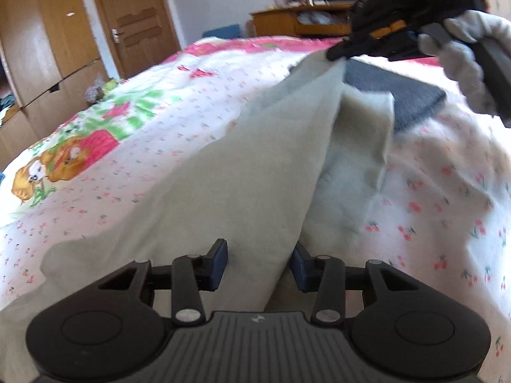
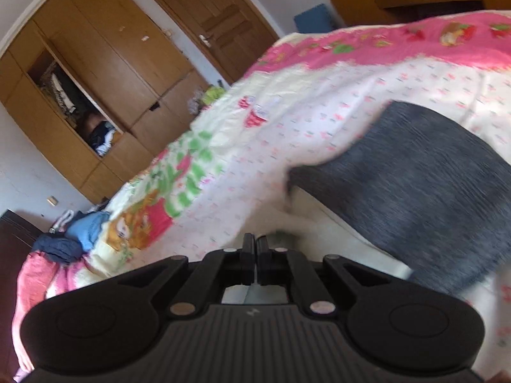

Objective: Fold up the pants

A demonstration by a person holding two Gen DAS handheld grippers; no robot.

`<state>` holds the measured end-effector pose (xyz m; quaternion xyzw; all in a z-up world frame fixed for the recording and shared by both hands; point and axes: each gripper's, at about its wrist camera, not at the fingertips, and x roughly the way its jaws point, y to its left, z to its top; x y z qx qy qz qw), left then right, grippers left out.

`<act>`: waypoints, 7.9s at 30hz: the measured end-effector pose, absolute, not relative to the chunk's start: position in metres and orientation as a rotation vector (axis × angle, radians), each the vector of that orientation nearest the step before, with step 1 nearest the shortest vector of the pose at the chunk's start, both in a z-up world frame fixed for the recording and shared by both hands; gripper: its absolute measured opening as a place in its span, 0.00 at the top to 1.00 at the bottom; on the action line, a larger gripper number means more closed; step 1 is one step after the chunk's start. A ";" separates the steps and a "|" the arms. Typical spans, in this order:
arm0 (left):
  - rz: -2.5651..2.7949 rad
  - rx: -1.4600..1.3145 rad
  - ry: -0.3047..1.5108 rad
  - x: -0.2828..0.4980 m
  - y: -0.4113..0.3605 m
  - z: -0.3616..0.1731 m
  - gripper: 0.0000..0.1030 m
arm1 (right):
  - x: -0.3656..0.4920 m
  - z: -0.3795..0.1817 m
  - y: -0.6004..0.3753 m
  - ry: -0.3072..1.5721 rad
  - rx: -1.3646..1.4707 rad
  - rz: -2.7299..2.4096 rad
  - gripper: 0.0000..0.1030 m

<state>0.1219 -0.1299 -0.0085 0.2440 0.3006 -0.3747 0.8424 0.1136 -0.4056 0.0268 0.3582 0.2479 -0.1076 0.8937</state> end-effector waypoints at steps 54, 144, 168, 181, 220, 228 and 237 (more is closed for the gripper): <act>-0.629 0.628 0.415 0.082 -0.247 -0.020 0.45 | 0.107 0.012 -0.481 0.464 1.026 -0.156 0.95; -0.902 0.636 0.509 0.061 -0.200 -0.013 0.79 | 0.086 -0.040 -0.444 0.579 0.995 -0.164 0.55; -0.844 0.428 0.553 0.083 -0.149 0.009 0.51 | 0.057 0.001 -0.451 0.408 1.012 -0.153 0.96; -0.873 0.478 0.679 0.077 -0.117 0.004 0.51 | 0.054 -0.023 -0.460 0.602 0.927 -0.309 0.73; -0.806 0.538 0.602 0.072 -0.082 0.009 0.51 | 0.084 -0.029 -0.210 0.736 -0.578 0.320 0.90; -0.779 0.698 0.498 0.070 -0.110 -0.006 0.51 | 0.092 0.003 -0.236 0.753 -0.265 0.298 1.00; -0.694 0.670 0.514 0.085 -0.122 -0.011 0.79 | 0.087 0.010 -0.242 0.751 -0.240 0.327 0.89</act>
